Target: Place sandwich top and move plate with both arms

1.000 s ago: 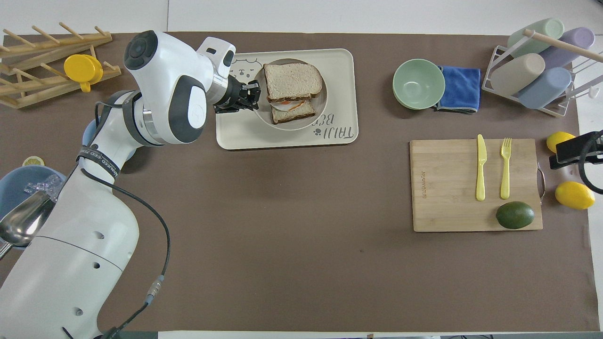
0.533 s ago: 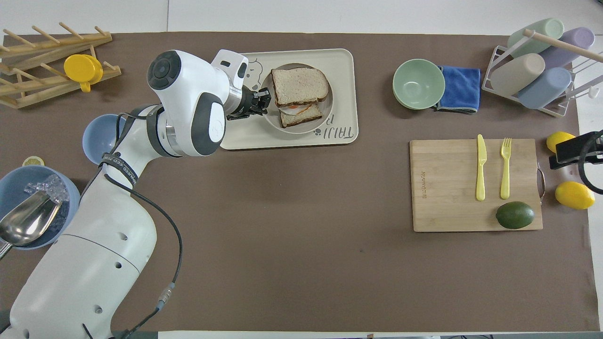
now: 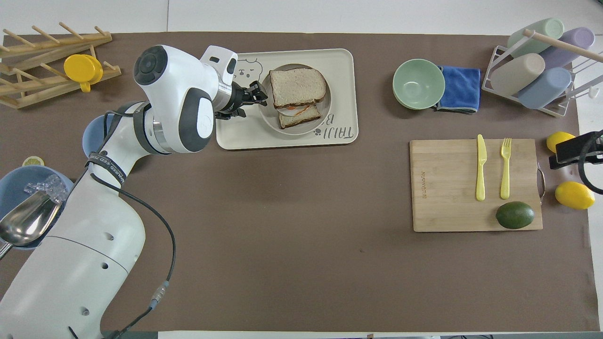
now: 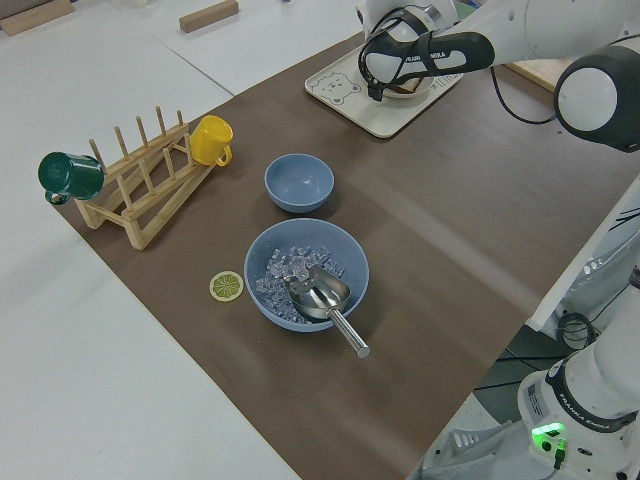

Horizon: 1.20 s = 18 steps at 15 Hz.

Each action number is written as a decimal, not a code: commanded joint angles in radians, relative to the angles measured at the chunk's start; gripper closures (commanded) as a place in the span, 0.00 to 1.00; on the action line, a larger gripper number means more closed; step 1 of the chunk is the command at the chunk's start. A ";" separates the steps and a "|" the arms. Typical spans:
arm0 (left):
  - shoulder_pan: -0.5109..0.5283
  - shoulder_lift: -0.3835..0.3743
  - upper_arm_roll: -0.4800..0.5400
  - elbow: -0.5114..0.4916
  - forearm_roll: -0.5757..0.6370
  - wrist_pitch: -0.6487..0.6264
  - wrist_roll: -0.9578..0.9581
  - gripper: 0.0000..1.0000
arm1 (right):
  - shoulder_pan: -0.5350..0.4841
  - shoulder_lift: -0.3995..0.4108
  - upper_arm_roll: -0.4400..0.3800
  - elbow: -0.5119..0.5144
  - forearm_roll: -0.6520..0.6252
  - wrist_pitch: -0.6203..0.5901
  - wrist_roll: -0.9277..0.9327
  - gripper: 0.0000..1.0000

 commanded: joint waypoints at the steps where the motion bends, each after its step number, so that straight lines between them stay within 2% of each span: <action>1: 0.069 -0.108 -0.001 -0.036 0.016 -0.094 -0.002 0.00 | -0.004 -0.010 0.003 -0.006 0.000 0.009 -0.025 0.00; 3: 0.119 -0.191 0.019 -0.054 0.030 -0.185 -0.001 0.00 | -0.004 -0.010 0.003 -0.006 0.000 0.009 -0.025 0.00; 5: 0.124 -0.251 0.063 -0.053 0.134 -0.283 0.002 0.00 | -0.002 -0.010 0.003 -0.005 0.000 0.009 -0.025 0.00; 9: 0.153 -0.354 0.086 -0.047 0.283 -0.418 0.028 0.00 | -0.002 -0.010 0.005 -0.005 0.000 0.009 -0.025 0.00; 12: 0.178 -0.424 0.095 -0.048 0.302 -0.503 0.071 0.00 | -0.002 -0.010 0.005 -0.005 0.000 0.009 -0.027 0.00; 14: 0.179 -0.470 0.095 -0.048 0.369 -0.553 0.084 0.00 | -0.002 -0.009 0.005 -0.005 0.000 0.007 -0.025 0.00; 18: 0.224 -0.556 0.091 -0.051 0.383 -0.660 0.165 0.00 | 0.001 -0.009 0.005 -0.005 0.000 0.007 -0.025 0.00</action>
